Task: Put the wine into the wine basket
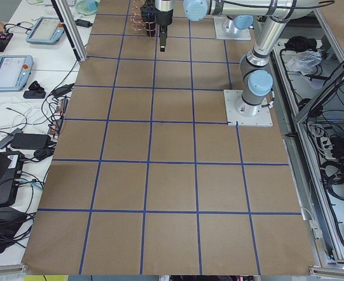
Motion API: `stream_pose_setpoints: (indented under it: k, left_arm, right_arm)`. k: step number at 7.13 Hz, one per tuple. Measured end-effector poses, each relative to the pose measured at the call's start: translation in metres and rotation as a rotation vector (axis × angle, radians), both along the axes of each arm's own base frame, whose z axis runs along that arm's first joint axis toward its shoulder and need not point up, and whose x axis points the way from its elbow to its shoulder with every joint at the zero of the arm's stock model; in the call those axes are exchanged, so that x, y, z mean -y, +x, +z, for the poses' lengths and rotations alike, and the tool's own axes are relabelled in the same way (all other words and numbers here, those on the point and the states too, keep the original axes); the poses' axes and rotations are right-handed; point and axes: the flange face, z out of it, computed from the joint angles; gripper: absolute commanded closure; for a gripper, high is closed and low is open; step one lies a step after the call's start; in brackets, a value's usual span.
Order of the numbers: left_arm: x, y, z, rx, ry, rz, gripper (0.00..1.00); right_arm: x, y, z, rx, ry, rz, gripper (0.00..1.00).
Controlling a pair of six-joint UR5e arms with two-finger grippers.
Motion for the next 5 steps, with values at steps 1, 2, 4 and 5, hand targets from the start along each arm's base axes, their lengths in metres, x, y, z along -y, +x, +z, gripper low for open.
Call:
stream_pose_setpoints:
  k: [1, 2, 4, 5]
  left_arm:
    - [-0.001, 0.0, -0.001, 0.0, 0.003, 0.001, 0.0]
    - [-0.001, 0.0, -0.002, 0.0, 0.004, 0.001, 0.0]
    - [-0.001, 0.0, -0.003, -0.003, 0.005, 0.002, 0.0]
    - [-0.001, 0.0, -0.003, -0.002, 0.005, 0.002, 0.0]
  right_arm:
    - [-0.006, -0.005, -0.005, -0.036, 0.055, -0.008, 0.0]
    - [-0.015, -0.009, -0.009, -0.07, 0.127, -0.013, 0.0]
    - [-0.025, -0.011, -0.012, -0.078, 0.2, -0.058, 0.0]
    - [-0.027, -0.011, -0.013, -0.073, 0.217, -0.075, 0.0]
